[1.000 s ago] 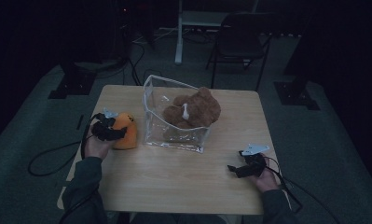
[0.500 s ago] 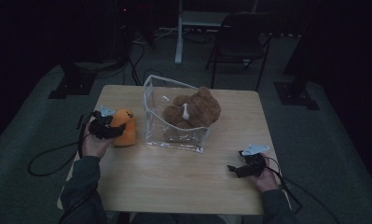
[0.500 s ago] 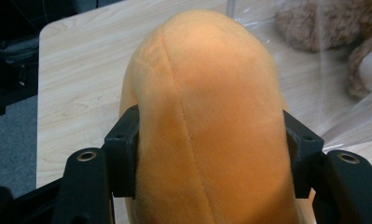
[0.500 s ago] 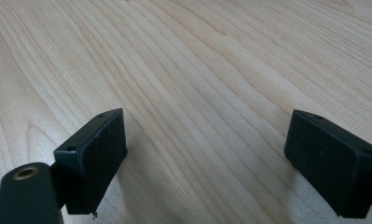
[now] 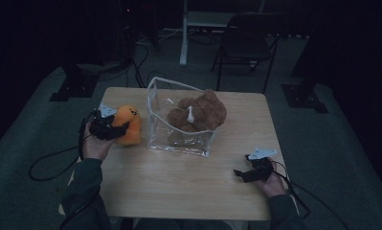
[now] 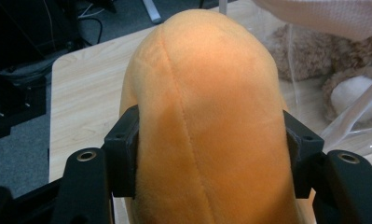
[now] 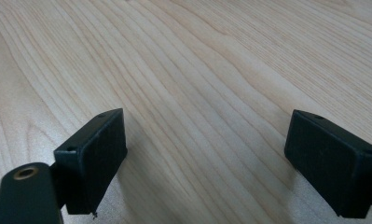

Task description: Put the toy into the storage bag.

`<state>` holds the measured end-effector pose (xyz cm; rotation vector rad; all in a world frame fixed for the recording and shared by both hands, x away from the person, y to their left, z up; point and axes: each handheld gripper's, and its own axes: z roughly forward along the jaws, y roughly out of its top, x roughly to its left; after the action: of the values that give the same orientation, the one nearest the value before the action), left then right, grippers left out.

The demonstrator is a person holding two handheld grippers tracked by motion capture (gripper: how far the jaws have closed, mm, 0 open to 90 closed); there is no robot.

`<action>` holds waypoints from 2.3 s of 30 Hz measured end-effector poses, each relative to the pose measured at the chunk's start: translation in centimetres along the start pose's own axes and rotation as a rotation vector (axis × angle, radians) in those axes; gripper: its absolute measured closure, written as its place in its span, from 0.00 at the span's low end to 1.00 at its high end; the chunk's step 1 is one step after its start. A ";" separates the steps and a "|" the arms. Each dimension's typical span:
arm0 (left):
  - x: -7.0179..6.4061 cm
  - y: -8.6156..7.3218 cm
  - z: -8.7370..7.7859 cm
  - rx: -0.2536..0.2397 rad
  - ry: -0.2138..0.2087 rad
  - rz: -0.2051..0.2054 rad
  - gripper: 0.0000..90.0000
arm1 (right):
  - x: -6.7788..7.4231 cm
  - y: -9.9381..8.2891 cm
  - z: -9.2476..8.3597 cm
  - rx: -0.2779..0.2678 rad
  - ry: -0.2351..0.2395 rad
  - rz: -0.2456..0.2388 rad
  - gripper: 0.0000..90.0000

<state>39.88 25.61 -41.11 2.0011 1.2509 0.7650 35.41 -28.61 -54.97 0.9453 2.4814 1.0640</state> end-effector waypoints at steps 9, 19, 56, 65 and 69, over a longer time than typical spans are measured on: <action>0.1 1.0 -1.1 -0.039 0.011 -0.004 0.42 | 0.0 0.0 0.0 0.000 0.000 0.000 0.13; 0.4 1.8 -2.4 -0.088 0.015 -0.012 0.42 | 0.0 0.0 0.0 0.001 0.001 0.000 0.13; 0.9 4.9 -6.5 -0.244 -0.005 -0.033 0.42 | 0.0 0.0 0.0 -0.002 0.000 -0.001 0.13; 1.0 5.6 -7.1 -0.275 -0.023 -0.032 0.42 | 0.0 0.0 0.0 -0.001 0.001 0.001 0.13; 1.0 5.9 -7.4 -0.289 -0.031 -0.032 0.42 | 0.0 0.0 0.0 -0.001 0.001 0.000 0.13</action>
<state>37.85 26.14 -31.84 1.7485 1.0839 0.8437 35.41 -28.60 -54.97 0.9447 2.4811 1.0660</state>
